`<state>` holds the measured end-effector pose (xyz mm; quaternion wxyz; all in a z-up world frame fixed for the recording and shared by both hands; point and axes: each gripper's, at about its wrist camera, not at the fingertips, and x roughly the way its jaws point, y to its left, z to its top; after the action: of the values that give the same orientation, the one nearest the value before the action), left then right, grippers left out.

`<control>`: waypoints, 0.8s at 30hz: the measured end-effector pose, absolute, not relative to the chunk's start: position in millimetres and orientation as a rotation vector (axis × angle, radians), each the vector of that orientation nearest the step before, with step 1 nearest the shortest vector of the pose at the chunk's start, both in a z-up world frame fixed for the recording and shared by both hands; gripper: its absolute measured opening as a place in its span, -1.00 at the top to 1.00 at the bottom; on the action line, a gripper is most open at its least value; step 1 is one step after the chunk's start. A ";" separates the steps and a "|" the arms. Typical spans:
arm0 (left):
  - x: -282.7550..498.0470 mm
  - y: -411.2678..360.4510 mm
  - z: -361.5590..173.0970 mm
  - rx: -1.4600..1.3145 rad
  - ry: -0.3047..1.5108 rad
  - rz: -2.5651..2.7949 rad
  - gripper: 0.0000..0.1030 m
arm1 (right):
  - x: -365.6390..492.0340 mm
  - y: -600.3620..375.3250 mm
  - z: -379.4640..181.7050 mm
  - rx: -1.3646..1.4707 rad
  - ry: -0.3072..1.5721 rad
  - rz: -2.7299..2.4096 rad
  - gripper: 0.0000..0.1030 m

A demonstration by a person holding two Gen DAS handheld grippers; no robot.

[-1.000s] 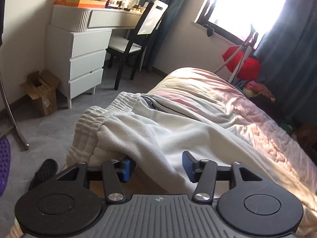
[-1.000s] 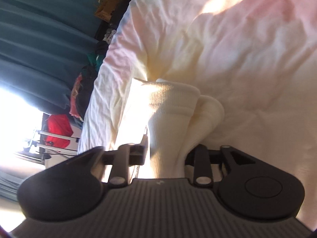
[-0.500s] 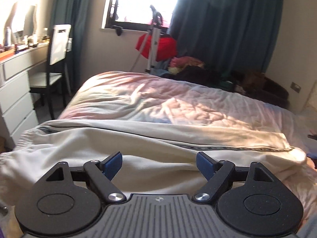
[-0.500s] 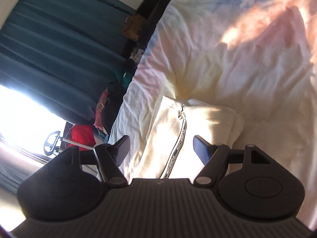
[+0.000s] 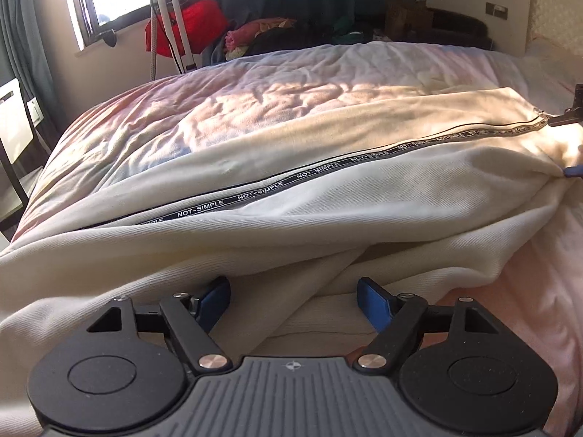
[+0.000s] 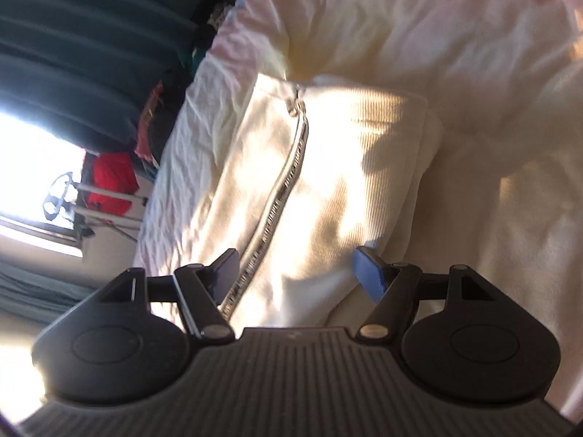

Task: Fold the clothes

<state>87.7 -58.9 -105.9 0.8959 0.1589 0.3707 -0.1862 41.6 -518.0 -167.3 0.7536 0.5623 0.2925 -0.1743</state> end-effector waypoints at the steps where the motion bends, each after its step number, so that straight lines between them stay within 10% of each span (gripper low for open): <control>1: 85.8 -56.9 -106.4 0.340 0.755 -0.378 -0.51 | 43.2 -515.4 -168.9 1.230 0.649 -0.376 -0.40; 10: 95.2 -55.0 -114.7 0.332 0.712 -0.319 -0.42 | 54.6 -490.4 -178.0 1.271 0.693 -0.333 -0.41; 15: 94.5 -54.1 -111.0 0.312 0.653 -0.306 0.21 | 59.8 -491.1 -180.3 1.268 0.686 -0.349 -0.39; 18: 94.0 -45.5 -100.4 0.253 0.621 -0.300 0.70 | 61.9 -507.2 -178.8 1.239 0.647 -0.403 -0.11; 24: 86.2 -22.9 -81.7 0.107 0.632 -0.375 0.88 | 65.9 -539.6 -175.8 1.178 0.568 -0.507 0.67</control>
<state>86.2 -22.9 -81.7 0.9319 0.0522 0.3086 -0.1833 65.9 -539.6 -175.8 0.7640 0.5418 0.2615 -0.2333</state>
